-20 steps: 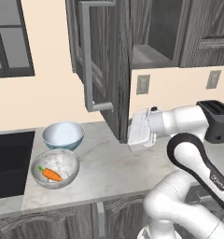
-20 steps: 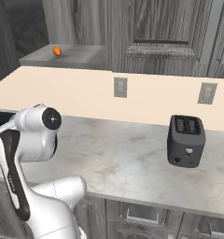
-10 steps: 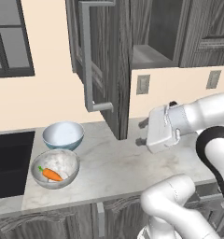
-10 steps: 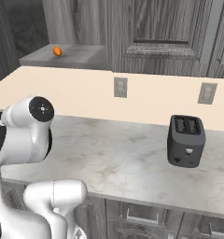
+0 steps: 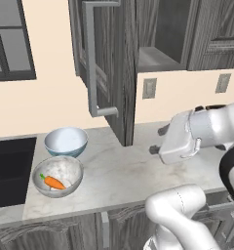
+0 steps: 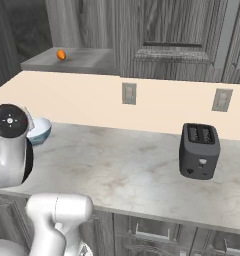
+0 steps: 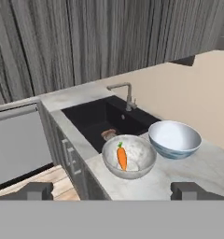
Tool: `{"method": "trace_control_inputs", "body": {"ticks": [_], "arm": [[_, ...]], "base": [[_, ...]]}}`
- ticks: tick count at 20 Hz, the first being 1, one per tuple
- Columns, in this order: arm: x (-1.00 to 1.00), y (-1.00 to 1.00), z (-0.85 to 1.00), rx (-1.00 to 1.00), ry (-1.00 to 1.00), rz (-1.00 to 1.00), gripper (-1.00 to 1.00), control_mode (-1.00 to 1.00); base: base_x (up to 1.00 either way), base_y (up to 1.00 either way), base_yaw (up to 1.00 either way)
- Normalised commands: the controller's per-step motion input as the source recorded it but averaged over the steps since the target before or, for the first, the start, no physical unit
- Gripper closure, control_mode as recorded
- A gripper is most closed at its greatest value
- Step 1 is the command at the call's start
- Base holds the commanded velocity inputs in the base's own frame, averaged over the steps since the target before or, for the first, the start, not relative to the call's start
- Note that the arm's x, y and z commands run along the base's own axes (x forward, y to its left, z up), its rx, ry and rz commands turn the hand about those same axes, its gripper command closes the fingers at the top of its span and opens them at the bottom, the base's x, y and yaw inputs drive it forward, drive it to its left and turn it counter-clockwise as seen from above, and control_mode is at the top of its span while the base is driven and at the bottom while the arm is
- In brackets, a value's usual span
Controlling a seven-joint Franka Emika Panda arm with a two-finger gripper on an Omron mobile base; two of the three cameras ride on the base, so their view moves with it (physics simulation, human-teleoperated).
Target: Pick the carrots from the cabinet and place them in one bowl. Pick the potato from the sink and place it in the other bowl.
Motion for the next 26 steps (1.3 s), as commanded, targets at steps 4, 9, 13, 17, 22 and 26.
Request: {"method": "trace_control_inputs", "body": {"ticks": [4,9,13,17,22,26], "arm": [[-0.03,-0.03,0.21,-0.02,0.00,-0.28,-1.00,-1.00],[0.00,-0.17,0.25,-0.02,0.00,-0.19,-1.00,-1.00],[0.00,-0.51,0.29,0.01,0.00,-0.02,-1.00,-1.00],[0.01,-0.38,0.44,0.03,0.00,0.00,-1.00,-1.00],[0.10,-0.03,0.56,0.00,0.00,-0.05,-1.00,-1.00],[0.07,-0.01,0.49,0.00,0.00,-0.08,-1.00,-1.00]], "base": [[0.00,0.00,0.00],[0.00,0.00,0.00],[0.00,0.00,0.00],[0.00,0.00,0.00],[0.00,0.00,0.00],[0.00,0.00,0.00]]}}
